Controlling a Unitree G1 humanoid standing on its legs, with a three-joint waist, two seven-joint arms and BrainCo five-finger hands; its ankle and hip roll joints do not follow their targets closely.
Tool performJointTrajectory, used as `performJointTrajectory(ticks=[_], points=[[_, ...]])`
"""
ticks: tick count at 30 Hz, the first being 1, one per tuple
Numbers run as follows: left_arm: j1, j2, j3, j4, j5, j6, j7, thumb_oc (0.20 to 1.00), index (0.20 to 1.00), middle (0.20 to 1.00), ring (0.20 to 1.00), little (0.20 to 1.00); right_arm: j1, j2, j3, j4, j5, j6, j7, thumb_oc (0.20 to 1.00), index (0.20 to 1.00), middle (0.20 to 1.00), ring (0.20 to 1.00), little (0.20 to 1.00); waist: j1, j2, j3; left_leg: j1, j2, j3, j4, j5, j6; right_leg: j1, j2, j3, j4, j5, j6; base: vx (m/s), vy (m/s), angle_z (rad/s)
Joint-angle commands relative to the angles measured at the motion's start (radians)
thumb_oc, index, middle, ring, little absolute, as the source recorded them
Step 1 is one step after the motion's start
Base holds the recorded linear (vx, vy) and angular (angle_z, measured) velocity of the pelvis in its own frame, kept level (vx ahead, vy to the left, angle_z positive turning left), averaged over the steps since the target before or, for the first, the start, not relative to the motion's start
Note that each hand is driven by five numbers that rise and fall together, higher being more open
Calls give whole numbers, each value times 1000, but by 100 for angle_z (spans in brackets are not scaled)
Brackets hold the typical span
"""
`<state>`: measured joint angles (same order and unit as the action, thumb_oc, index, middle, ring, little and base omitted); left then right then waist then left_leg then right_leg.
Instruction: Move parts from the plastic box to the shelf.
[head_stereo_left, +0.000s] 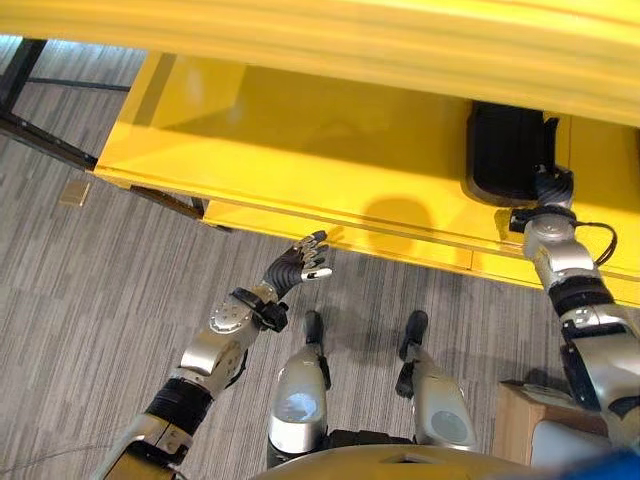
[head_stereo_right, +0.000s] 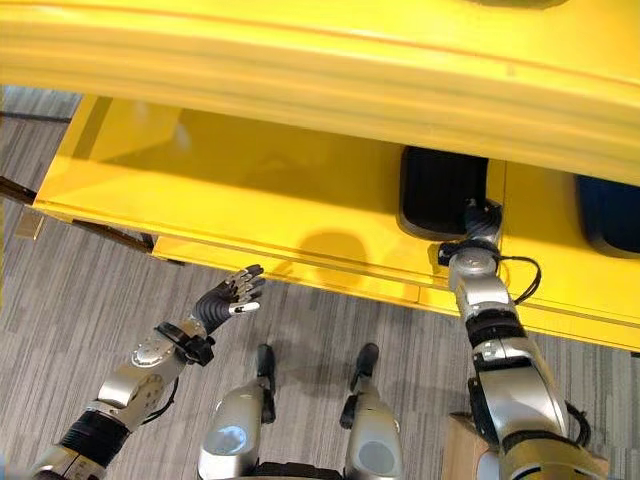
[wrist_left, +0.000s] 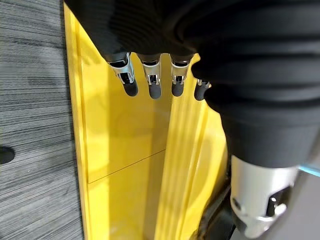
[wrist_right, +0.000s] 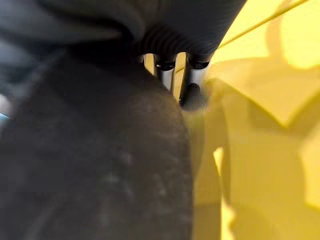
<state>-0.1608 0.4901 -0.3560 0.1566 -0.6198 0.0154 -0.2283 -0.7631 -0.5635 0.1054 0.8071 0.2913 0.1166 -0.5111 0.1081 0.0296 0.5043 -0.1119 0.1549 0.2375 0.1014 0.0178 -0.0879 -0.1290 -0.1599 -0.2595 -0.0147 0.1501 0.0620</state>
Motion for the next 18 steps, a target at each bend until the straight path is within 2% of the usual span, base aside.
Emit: performJointTrajectory(ticks=[1, 18], points=[[35, 22, -32, -67, -32, -56, 19, 1000, 1000, 1000, 1000, 1000, -47, -61, 45, 16, 27, -32, -24, 200, 200, 200, 200, 200, 29, 24, -50, -42, 22, -20, 46, 20, 12, -14, -59, 23, 230, -164, 64, -36, 4, 2], [13, 28, -68, -58, -44, -88, 53, 1000, 1000, 1000, 1000, 1000, -170, -94, 89, 111, 36, -26, -48, 200, 200, 200, 200, 200, 30, 52, -2, -63, 21, -21, 60, 20, 10, -68, -72, 27, 273, -163, 61, -18, -1, 0]])
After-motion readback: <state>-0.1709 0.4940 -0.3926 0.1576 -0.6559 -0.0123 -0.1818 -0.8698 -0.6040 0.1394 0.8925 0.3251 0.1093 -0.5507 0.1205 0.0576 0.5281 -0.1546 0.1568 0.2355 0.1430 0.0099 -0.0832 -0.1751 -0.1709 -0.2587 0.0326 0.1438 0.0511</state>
